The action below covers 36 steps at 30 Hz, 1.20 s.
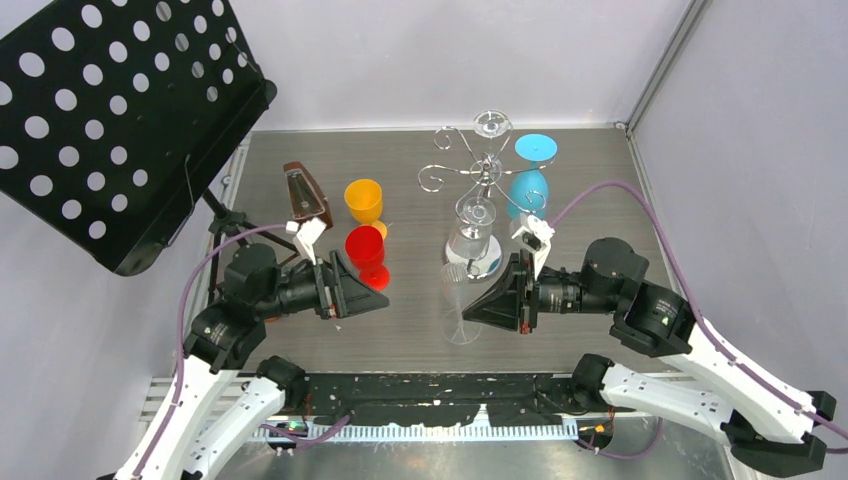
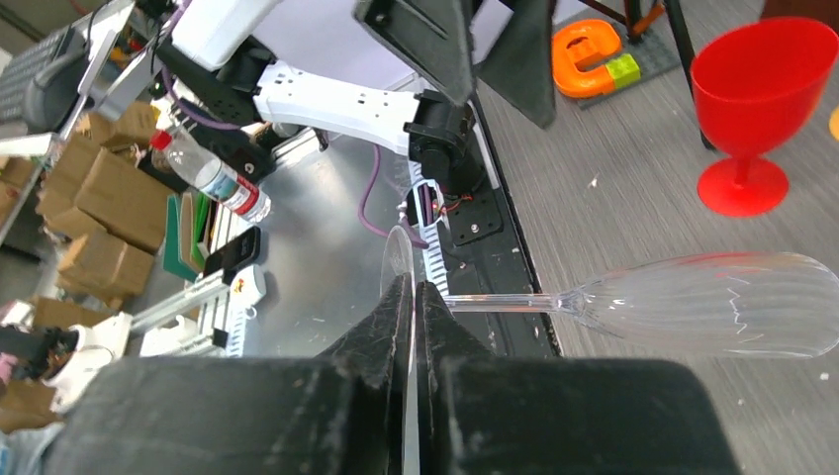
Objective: Take the wine glass off the wine glass rack
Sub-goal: Place the wine glass at the center of the board.
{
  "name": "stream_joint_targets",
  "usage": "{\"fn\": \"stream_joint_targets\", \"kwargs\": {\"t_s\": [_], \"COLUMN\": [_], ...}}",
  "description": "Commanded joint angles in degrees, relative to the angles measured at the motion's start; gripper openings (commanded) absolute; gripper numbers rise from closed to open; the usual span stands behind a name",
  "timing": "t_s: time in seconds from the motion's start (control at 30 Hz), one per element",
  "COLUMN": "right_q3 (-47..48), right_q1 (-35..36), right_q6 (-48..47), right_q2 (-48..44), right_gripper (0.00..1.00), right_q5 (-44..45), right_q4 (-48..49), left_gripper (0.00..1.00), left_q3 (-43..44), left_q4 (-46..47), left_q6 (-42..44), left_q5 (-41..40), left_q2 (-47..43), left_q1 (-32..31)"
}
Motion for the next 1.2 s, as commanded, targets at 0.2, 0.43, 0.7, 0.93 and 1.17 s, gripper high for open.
{"fn": "stream_joint_targets", "kwargs": {"t_s": [0.2,0.43,0.7,0.93,1.17], "right_q3": [0.2,-0.3,-3.5,-5.6,-7.5], "right_q1": [13.3,20.9,29.5,36.4,40.0], "right_q6": [-13.9,-23.2,-32.6,-40.4,-45.9], "right_q2": [3.5,6.4,7.9,10.0,11.7], "right_gripper": [0.06,0.06,0.06,0.06,0.06], "right_q5": [10.1,15.8,25.8,36.2,42.6], "right_q4": [10.6,12.6,17.9,22.1,28.0], "left_gripper": [0.96,0.96,0.94,0.88,0.71], "left_q3": [-10.7,-11.9,-13.6,-13.8,-14.5], "left_q4": [20.1,24.8,29.4,30.5,31.9], "left_q6": [-16.2,-22.0,-25.5,-26.1,-26.7], "left_q5": [9.6,5.3,-0.3,-2.4,-5.2], "left_q2": [-2.7,-3.9,-2.7,-2.3,-1.6], "left_q1": [-1.3,-7.2,-14.3,-16.5,-19.7]}}
